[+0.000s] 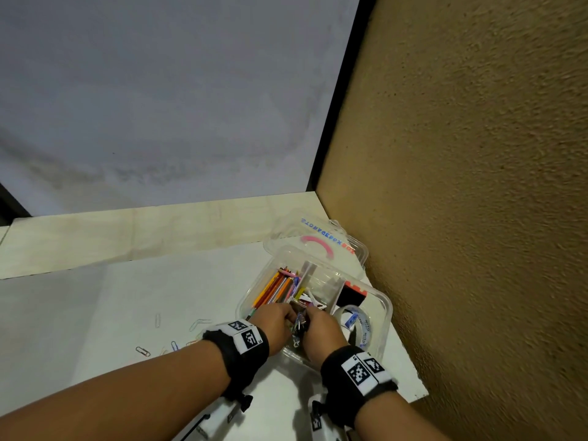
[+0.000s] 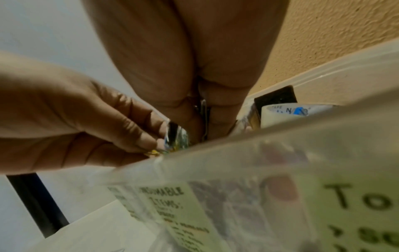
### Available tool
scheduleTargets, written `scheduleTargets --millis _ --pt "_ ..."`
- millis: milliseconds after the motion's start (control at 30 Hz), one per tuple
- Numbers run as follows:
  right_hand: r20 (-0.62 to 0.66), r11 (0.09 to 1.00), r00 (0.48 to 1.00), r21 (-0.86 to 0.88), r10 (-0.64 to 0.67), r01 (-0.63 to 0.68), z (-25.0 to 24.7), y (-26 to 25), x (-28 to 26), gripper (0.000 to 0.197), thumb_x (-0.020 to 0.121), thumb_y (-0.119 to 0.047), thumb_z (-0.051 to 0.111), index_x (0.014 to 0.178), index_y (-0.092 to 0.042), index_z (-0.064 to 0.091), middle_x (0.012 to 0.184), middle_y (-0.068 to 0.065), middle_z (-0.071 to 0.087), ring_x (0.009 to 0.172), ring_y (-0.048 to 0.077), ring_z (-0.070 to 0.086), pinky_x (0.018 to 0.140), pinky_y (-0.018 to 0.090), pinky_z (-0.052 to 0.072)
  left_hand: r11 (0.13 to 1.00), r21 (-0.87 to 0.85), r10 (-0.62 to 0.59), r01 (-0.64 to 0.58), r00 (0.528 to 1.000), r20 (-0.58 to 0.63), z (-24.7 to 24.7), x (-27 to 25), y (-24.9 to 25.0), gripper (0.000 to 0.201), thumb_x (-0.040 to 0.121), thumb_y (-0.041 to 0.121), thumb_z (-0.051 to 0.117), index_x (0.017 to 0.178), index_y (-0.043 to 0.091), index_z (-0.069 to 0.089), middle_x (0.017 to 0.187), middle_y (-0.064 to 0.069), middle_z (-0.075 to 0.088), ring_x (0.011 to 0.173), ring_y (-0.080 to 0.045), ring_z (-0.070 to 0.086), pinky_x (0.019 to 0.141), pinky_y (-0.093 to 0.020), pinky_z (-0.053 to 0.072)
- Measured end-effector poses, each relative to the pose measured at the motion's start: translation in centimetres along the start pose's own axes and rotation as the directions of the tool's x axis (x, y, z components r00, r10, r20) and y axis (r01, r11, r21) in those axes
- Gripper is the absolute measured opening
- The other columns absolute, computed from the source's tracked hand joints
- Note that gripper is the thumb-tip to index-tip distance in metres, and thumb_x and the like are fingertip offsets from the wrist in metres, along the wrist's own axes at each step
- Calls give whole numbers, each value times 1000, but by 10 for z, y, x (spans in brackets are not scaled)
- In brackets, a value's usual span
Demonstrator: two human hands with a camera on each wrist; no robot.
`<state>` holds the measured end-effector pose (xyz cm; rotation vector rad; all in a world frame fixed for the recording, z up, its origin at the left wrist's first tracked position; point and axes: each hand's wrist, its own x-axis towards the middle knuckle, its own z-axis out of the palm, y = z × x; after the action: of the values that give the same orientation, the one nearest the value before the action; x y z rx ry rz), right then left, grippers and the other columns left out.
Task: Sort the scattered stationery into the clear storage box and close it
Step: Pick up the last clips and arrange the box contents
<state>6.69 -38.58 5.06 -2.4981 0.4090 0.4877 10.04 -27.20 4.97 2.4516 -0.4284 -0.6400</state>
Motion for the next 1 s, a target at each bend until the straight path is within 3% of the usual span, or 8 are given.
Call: scheduleTargets --millis 133,233,367,500,567,733,900,1000 --pt "-7 1000 1000 -13 -15 14 -2 3 5 30 81 10 47 99 -10 61 98 9 65 91 23 61 80 31 48 999 -34 -21 21 1000 4 -2 -2 -1 30 91 4 46 115 14 62 119 -2 64 109 -18 60 90 -21 45" --pt "-15 1000 999 3 -31 31 -3 4 8 25 79 10 43 83 -13 52 82 5 57 76 19 51 68 28 41 996 -82 -35 35 999 -1 -4 -3 -3 27 91 5 48 110 15 64 110 -2 66 100 -17 62 87 -23 48" --pt "-13 999 999 6 -36 36 -3 3 8 23 81 7 48 85 -15 52 83 3 56 77 17 52 68 26 40 988 -149 -45 47 999 17 -5 -4 -4 25 88 2 48 102 16 64 89 4 59 93 -19 64 85 -27 53" --pt "9 999 999 -11 -34 34 -4 4 9 20 83 5 51 85 -15 51 86 3 56 81 17 51 73 24 41 987 -158 -1 7 999 41 -3 -3 -10 39 84 -6 49 73 31 54 77 15 54 83 -13 58 70 -13 47" --pt "-6 999 999 -20 -41 41 -3 3 8 20 83 3 51 84 -17 50 85 2 55 81 18 52 75 28 44 986 -164 12 -1 998 65 -5 -3 -12 34 85 -5 49 77 27 59 82 8 60 83 -12 59 67 -10 44" --pt "-55 997 997 -61 -51 48 2 -2 8 23 78 5 48 74 -18 48 79 1 56 80 21 57 72 29 46 981 -196 -10 12 1000 12 -9 -5 -23 25 82 8 61 72 30 56 75 12 59 87 -16 65 81 -25 52" --pt "-106 993 988 -23 -115 113 4 -15 10 28 82 -1 44 64 -24 42 67 -5 49 65 14 49 56 23 37 976 -219 -21 4 997 -75 -19 -12 -39 20 81 13 65 73 30 57 69 19 55 66 4 52 58 -2 35" --pt "-105 983 977 -13 -185 184 7 -31 10 24 84 -3 44 68 -20 46 66 -6 49 62 11 47 59 26 40 978 -208 -54 29 992 -115 -24 -20 -57 19 84 13 59 75 30 60 67 22 52 63 3 49 55 -2 32"
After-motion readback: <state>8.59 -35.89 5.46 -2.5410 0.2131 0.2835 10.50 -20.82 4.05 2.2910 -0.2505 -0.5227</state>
